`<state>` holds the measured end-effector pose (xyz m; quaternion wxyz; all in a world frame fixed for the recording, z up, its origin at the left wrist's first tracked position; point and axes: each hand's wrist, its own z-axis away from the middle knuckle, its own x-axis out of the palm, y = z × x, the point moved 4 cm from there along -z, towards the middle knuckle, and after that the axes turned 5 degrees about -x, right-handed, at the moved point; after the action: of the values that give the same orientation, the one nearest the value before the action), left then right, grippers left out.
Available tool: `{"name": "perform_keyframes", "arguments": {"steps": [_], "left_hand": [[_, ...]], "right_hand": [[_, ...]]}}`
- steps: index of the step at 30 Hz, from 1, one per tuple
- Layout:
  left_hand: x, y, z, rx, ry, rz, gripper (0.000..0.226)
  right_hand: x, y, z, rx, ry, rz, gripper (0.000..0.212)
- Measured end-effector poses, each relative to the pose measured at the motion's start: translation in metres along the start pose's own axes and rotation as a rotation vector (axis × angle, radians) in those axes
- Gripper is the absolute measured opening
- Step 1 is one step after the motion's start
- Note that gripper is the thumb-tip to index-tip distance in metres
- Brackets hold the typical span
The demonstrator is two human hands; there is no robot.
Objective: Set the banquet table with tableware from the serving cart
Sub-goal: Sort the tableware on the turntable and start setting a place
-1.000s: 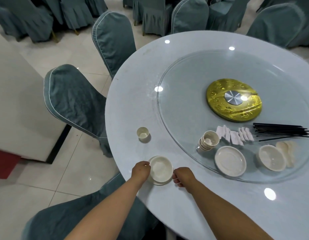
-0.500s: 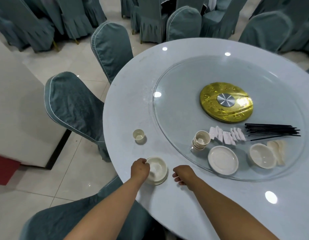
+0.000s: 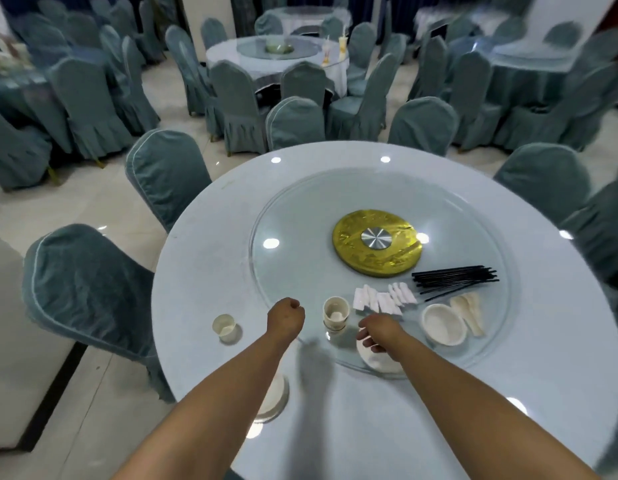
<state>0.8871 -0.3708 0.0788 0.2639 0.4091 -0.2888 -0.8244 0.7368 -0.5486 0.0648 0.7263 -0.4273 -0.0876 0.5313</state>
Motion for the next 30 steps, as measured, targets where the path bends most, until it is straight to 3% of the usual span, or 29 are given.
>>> {"name": "perform_keyframes", "arguments": {"steps": [8,15,30], "left_hand": [[0.061,0.088,-0.001,0.108,-0.102,0.01,0.03],[0.108,0.119,-0.017,0.144,-0.162,-0.07,0.024],[0.158,0.126,-0.124,0.182,-0.287,-0.516,0.039]], "right_hand": [[-0.081,-0.004,-0.013,-0.037,0.073,-0.019,0.019],[-0.128,0.001,-0.037,-0.048,0.14,0.124,0.017],[-0.115,0.017,-0.14,0.062,0.089,0.097,0.012]]}}
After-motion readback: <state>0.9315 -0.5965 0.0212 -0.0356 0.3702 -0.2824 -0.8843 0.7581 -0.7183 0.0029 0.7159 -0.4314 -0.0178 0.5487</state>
